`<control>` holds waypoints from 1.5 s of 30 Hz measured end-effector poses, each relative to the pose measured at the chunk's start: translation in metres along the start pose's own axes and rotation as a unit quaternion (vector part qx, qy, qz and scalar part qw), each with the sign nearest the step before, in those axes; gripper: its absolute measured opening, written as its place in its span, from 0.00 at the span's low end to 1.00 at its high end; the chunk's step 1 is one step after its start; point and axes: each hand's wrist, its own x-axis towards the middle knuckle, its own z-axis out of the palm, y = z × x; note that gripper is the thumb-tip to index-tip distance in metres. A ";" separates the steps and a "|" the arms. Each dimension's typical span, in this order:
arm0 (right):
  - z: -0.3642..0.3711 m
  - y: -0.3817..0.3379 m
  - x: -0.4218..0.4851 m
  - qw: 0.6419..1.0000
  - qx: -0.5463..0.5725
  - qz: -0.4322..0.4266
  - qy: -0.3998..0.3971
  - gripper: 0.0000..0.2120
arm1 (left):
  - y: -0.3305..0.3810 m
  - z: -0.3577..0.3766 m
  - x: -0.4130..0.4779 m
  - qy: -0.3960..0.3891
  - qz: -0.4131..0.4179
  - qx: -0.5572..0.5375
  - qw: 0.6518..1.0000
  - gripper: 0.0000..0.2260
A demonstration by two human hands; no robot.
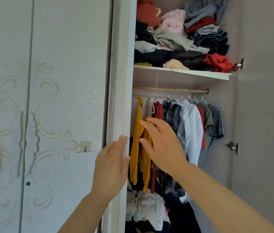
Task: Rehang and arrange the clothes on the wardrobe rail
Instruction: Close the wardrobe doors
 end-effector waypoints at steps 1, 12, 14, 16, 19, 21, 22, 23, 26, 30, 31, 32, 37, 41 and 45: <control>-0.001 0.001 0.003 1.000 0.000 0.001 0.007 0.22 | 0.003 0.005 0.002 -0.001 0.009 -0.003 1.000 0.24; 0.005 0.046 0.043 0.999 -0.021 -0.011 0.025 0.22 | 0.035 0.075 0.031 -0.045 0.078 -0.069 0.994 0.24; 0.011 0.060 0.051 0.999 -0.037 -0.020 0.024 0.22 | 0.034 0.090 0.037 -0.037 0.061 -0.046 0.996 0.26; 0.017 0.077 0.058 0.998 -0.060 -0.025 0.006 0.22 | 0.032 0.104 0.044 -0.043 0.046 -0.033 0.997 0.28; 0.025 0.101 0.065 0.993 -0.105 -0.047 -0.033 0.23 | 0.027 0.127 0.053 -0.046 0.045 -0.031 0.997 0.31; 0.029 0.117 0.067 0.987 -0.134 -0.061 -0.068 0.23 | 0.026 0.138 0.059 -0.051 0.047 -0.040 0.997 0.31; 0.032 0.126 0.067 0.984 -0.148 -0.067 -0.073 0.23 | 0.026 0.143 0.062 -0.053 0.051 -0.043 0.996 0.31; 0.036 0.134 0.067 0.982 -0.162 -0.072 -0.071 0.23 | 0.026 0.148 0.065 -0.054 0.056 -0.042 0.996 0.30; 0.047 0.154 0.066 0.980 -0.174 -0.076 -0.066 0.22 | 0.028 0.161 0.072 -0.059 0.064 -0.031 0.996 0.29; 0.051 0.176 0.067 0.977 -0.191 -0.069 -0.072 0.22 | 0.035 0.185 0.081 -0.061 0.056 -0.015 0.996 0.29; 0.052 0.182 0.067 0.976 -0.189 -0.075 -0.078 0.22 | 0.036 0.192 0.083 -0.059 0.053 -0.013 0.997 0.29; 0.053 0.189 0.066 0.976 -0.183 -0.075 -0.095 0.23 | 0.036 0.198 0.086 -0.059 0.050 -0.011 0.997 0.29; 0.064 0.220 0.067 0.978 -0.166 -0.079 -0.097 0.23 | 0.036 0.224 0.097 -0.058 0.061 -0.012 0.996 0.29; 0.078 0.239 0.069 0.977 -0.179 -0.071 -0.095 0.25 | 0.024 0.248 0.107 -0.065 0.092 0.033 0.993 0.29; 0.089 0.255 0.072 0.969 -0.209 -0.061 -0.113 0.24 | 0.017 0.270 0.123 -0.069 0.099 0.044 0.992 0.29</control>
